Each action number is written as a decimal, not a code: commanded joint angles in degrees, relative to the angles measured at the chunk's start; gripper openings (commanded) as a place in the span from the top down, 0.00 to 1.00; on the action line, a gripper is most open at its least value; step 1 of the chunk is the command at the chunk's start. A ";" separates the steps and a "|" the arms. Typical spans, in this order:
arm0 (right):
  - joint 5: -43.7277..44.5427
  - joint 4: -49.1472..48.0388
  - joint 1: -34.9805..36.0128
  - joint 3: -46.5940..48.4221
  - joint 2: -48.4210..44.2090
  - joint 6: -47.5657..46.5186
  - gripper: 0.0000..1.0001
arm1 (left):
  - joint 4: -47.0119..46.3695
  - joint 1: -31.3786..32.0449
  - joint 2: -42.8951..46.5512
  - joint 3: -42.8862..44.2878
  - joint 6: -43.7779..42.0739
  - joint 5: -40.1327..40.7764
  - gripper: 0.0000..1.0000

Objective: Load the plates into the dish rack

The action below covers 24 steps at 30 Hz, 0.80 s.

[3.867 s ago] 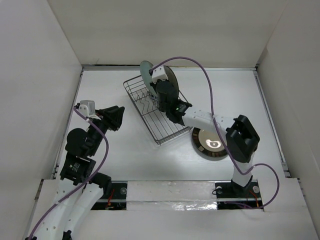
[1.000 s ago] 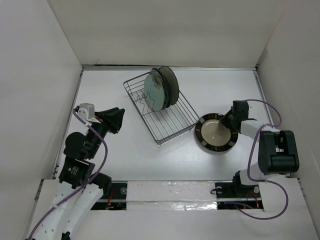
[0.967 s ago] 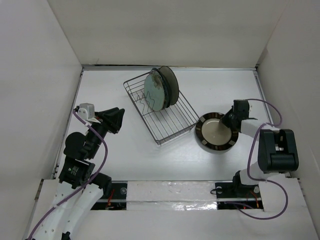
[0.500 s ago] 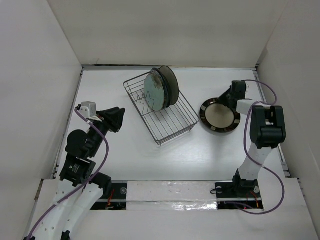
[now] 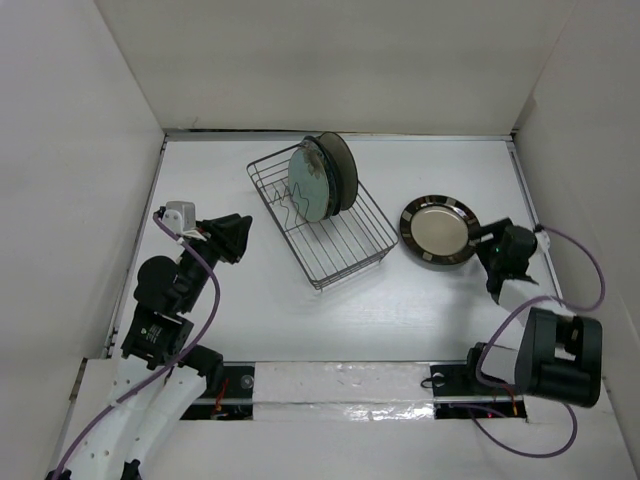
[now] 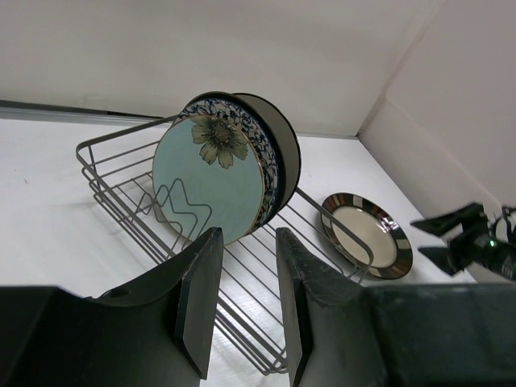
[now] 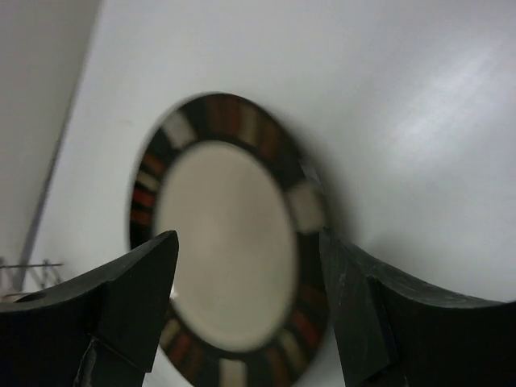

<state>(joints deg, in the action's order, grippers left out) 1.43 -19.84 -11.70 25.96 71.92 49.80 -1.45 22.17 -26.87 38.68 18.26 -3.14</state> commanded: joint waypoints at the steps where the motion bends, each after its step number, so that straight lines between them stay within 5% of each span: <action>1: 1.46 0.48 -2.09 -6.87 -6.86 2.50 0.24 | -2.59 0.41 0.07 0.08 -0.16 -1.52 0.70; 6: 1.13 2.62 -3.49 -10.83 -13.47 -0.49 0.21 | -3.03 0.41 -0.02 -0.09 0.11 -2.05 0.70; 13: -11.87 -4.33 -4.12 -7.42 2.06 -0.68 0.22 | -2.94 0.41 0.15 -0.09 0.28 -1.96 0.70; 15: -13.73 -7.58 -5.78 -7.06 8.04 -0.06 0.36 | -2.85 0.41 0.24 -0.18 0.20 -1.96 0.70; 24: -21.73 -12.42 -7.98 -2.23 19.73 -1.02 0.51 | -2.77 0.41 -0.63 0.08 0.11 -1.96 0.70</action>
<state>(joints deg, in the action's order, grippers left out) -17.50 -33.74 -19.66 22.35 87.90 50.37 -1.48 22.17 -26.89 38.68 18.33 -4.47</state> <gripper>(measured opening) 0.504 0.298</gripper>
